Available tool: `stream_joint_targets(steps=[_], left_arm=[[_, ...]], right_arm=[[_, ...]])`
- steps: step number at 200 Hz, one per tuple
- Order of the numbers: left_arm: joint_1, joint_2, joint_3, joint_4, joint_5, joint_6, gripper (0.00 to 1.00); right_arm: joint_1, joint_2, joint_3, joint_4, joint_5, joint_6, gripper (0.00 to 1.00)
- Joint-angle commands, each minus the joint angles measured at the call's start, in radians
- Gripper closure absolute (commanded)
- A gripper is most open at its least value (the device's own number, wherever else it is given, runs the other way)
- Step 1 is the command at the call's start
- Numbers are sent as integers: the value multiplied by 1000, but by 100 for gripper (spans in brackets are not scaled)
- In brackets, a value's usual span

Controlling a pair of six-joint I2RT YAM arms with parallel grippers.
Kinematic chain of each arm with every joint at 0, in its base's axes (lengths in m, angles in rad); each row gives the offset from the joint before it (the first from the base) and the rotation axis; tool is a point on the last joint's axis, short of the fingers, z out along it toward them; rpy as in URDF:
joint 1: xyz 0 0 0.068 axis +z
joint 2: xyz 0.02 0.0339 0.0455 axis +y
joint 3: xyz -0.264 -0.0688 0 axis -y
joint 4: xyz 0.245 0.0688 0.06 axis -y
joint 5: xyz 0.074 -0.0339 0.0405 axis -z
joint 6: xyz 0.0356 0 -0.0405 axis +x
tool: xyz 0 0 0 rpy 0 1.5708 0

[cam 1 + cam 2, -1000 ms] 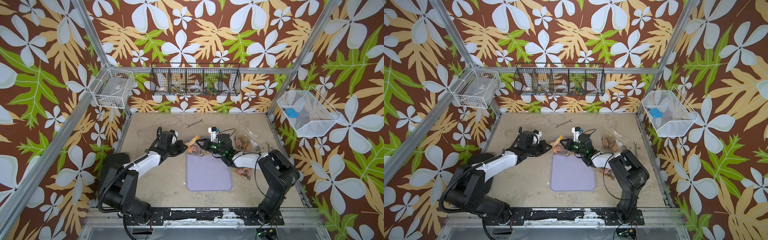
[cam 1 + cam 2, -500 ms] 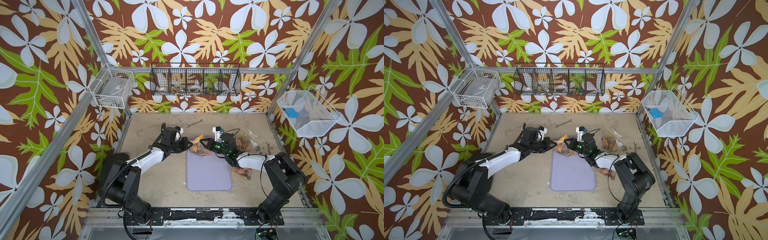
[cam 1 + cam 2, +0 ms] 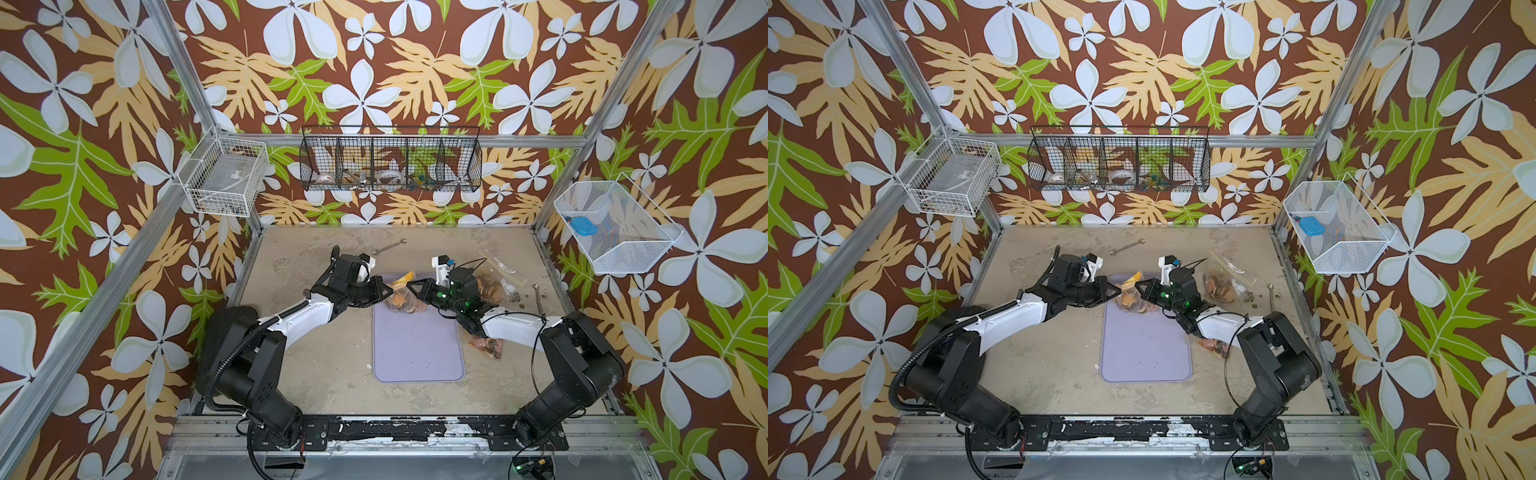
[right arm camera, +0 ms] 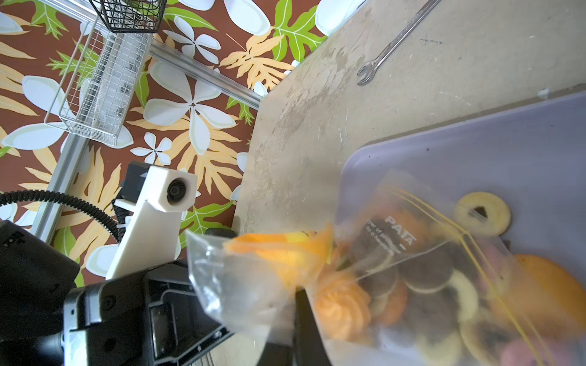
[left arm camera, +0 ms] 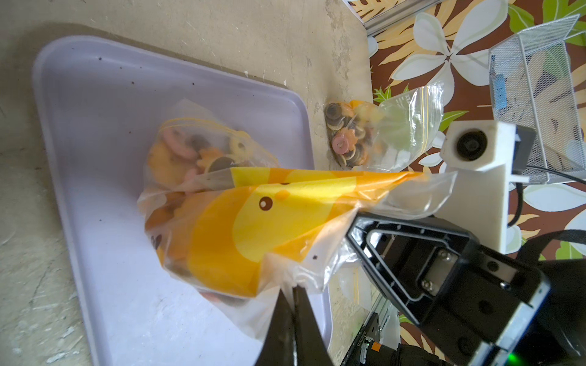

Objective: Pour cookies out of the ziploc bag
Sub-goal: 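Pour the cookies out of the ziploc bag onto the tray.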

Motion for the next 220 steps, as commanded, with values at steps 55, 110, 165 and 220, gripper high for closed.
stream_joint_targets(steps=[55, 110, 165, 220], left_arm=[[-3, 21, 43, -53, 26, 64, 100], [-3, 6, 94, -146, -2, 131, 100], [-3, 11, 126, -186, 0, 153, 100], [-6, 6, 143, -191, 17, 142, 100]], right_arm=[[-22, -142, -29, -140, 52, -78, 48], [-38, -244, -51, -264, 114, -151, 19], [-50, -252, -59, -337, 138, -177, 3], [-59, -245, -59, -372, 134, -188, 0]])
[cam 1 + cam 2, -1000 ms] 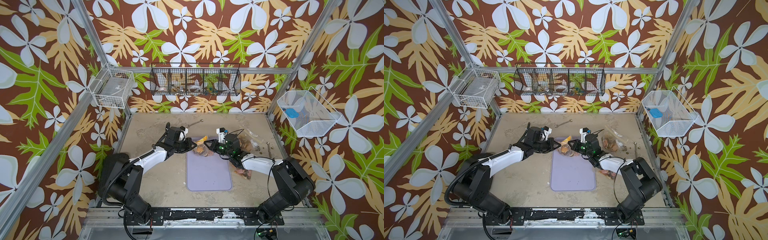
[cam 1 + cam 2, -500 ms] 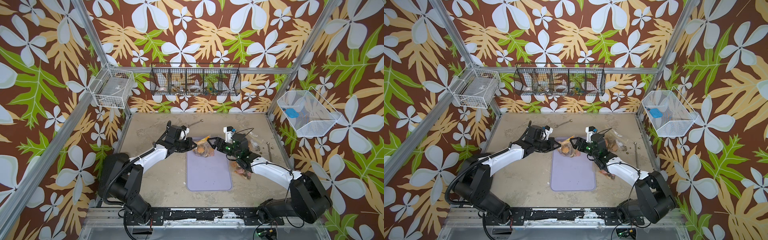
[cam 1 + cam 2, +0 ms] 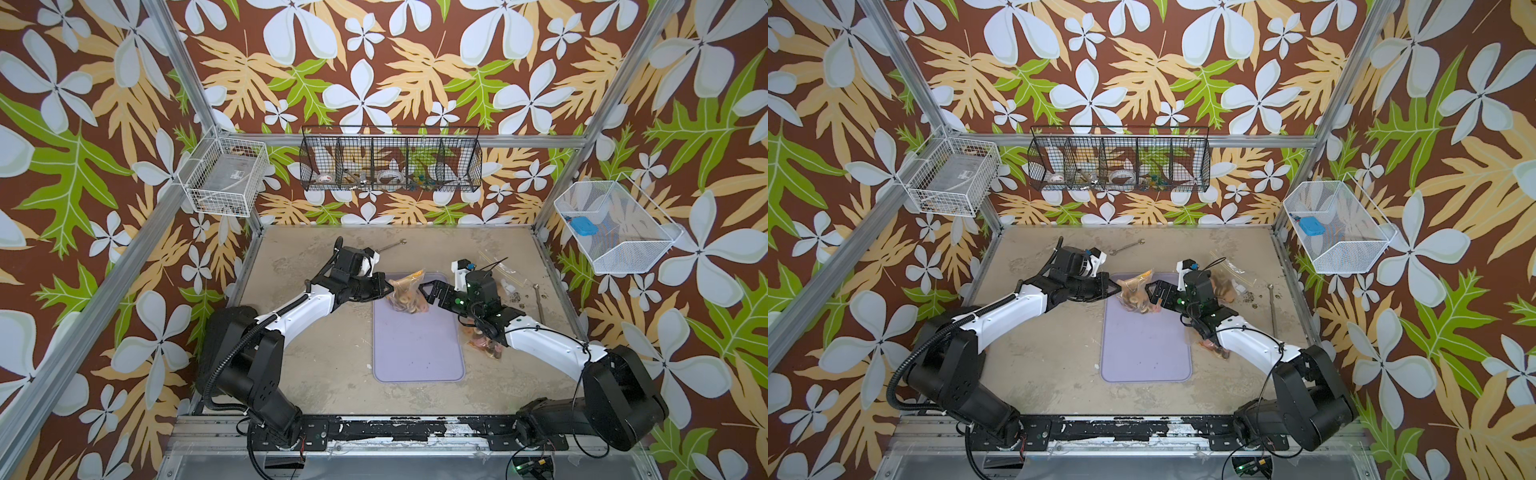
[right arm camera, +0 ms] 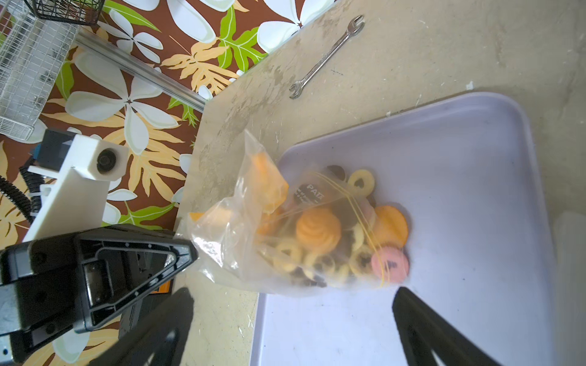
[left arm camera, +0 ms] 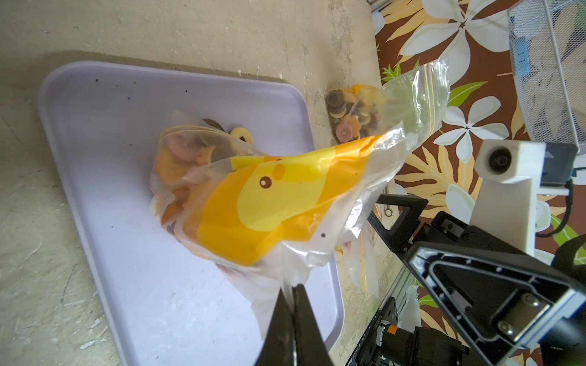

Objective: Pour cookies out of the ziploc bag
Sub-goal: 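Pour the cookies out of the ziploc bag onto the tray.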

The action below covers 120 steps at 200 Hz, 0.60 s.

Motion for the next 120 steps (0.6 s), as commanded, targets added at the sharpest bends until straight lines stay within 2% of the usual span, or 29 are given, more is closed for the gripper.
stream_joint_targets(steps=[1, 120], left_arm=[[-3, -6, 21, 0, 17, 9, 100], [-21, -25, 40, -7, 22, -12, 100]], right_arm=[[-4, 5, 1, -17, 6, -13, 0], [-15, 33, -6, -32, -9, -17, 0]])
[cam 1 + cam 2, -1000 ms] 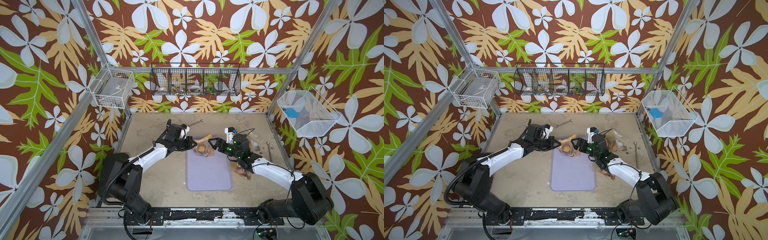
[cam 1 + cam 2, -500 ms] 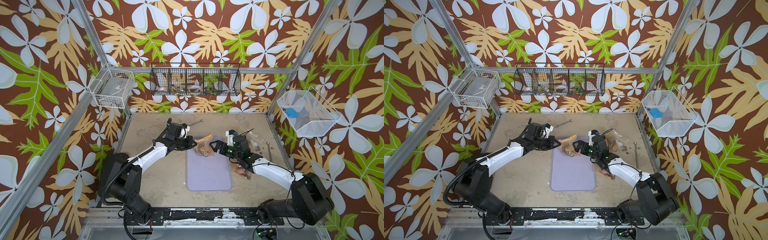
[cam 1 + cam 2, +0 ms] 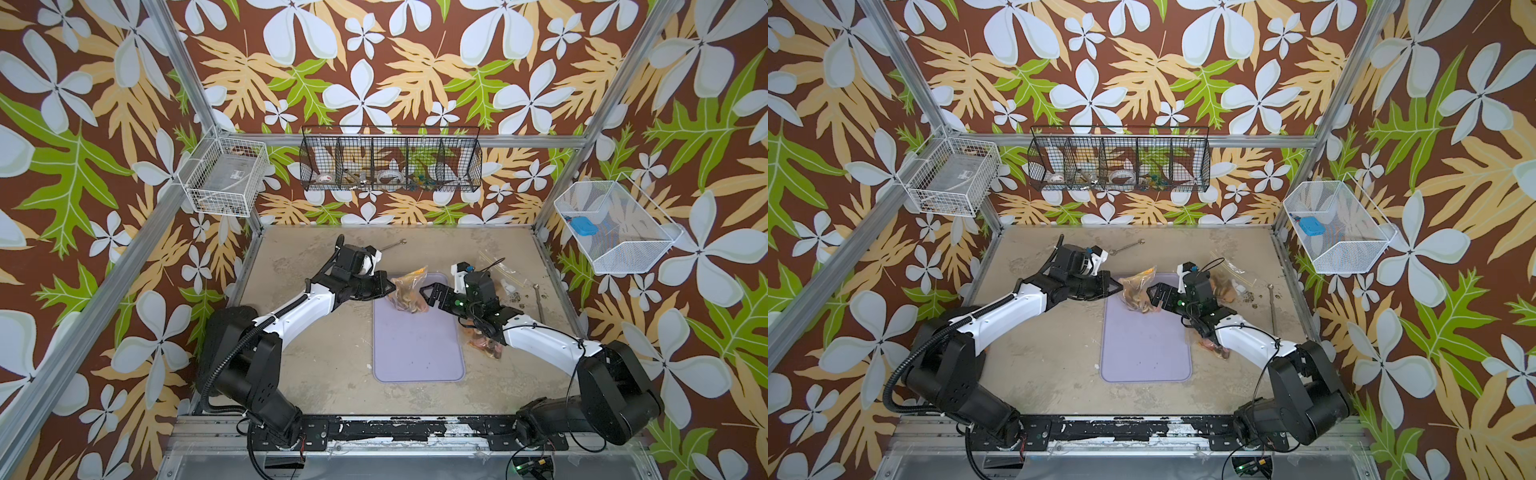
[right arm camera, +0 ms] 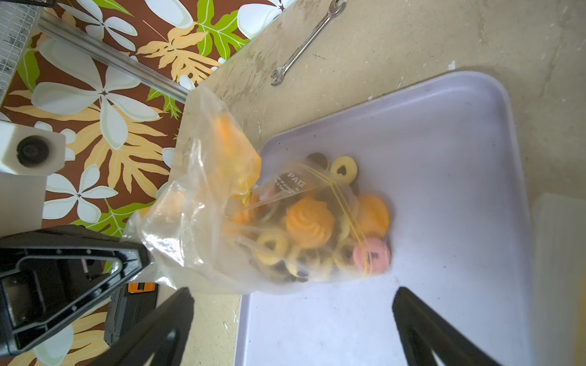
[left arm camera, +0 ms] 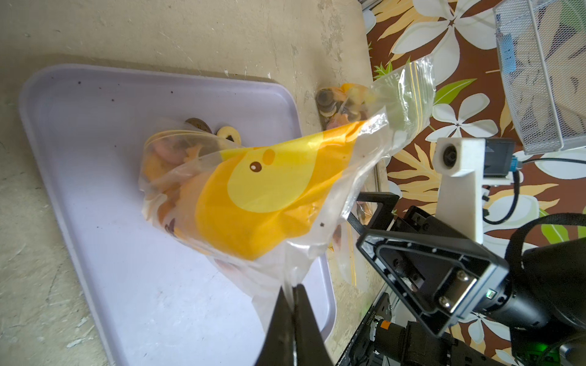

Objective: Pour cookies out of the ziploc bag
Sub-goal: 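Pour the cookies out of the ziploc bag onto the tray.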

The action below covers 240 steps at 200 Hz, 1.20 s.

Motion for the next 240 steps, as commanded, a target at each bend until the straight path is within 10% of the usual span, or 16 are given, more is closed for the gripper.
stream_joint_targets(steps=[1, 240], left_arm=[[-7, -13, 14, 15, 17, -7, 100], [-36, -30, 53, -3, 0, -36, 100]], right_arm=[[-3, 1, -2, -10, -7, -12, 0], [-21, 3, -9, -14, -35, -10, 0]])
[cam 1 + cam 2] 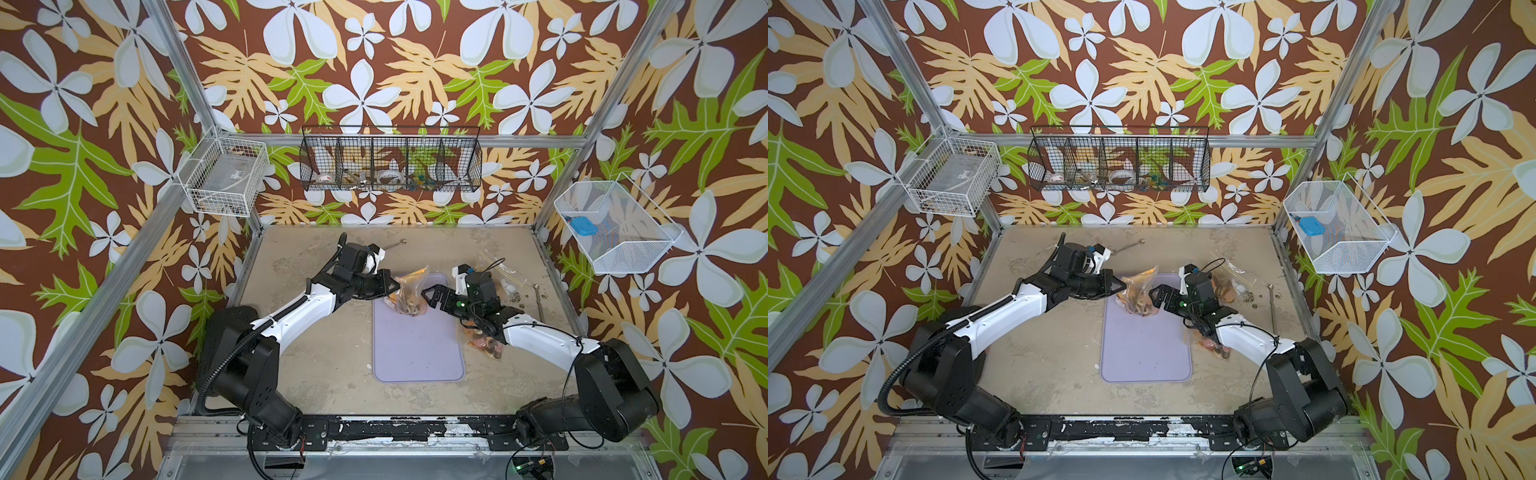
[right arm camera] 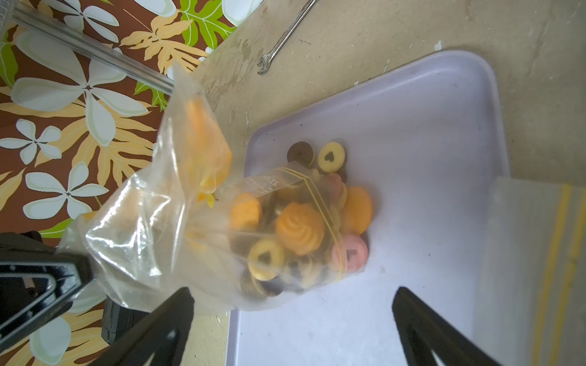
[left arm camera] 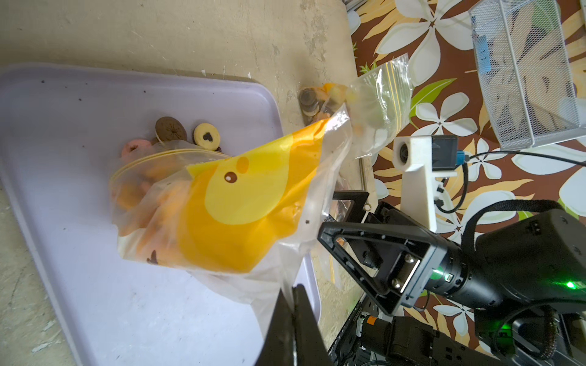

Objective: Pour cookies out of the ziploc bag
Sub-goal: 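Pour the cookies out of the ziploc bag onto the tray.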

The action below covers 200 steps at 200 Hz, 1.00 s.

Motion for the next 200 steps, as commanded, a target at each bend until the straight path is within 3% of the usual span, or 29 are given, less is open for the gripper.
stream_joint_targets(steps=[1, 200], left_arm=[[-8, -12, 27, 1, -6, -3, 100], [-29, -31, 31, -10, -18, -25, 100]], right_arm=[[-1, -9, -2, 7, -7, -7, 0], [-31, -41, -14, -12, -39, -30, 0]])
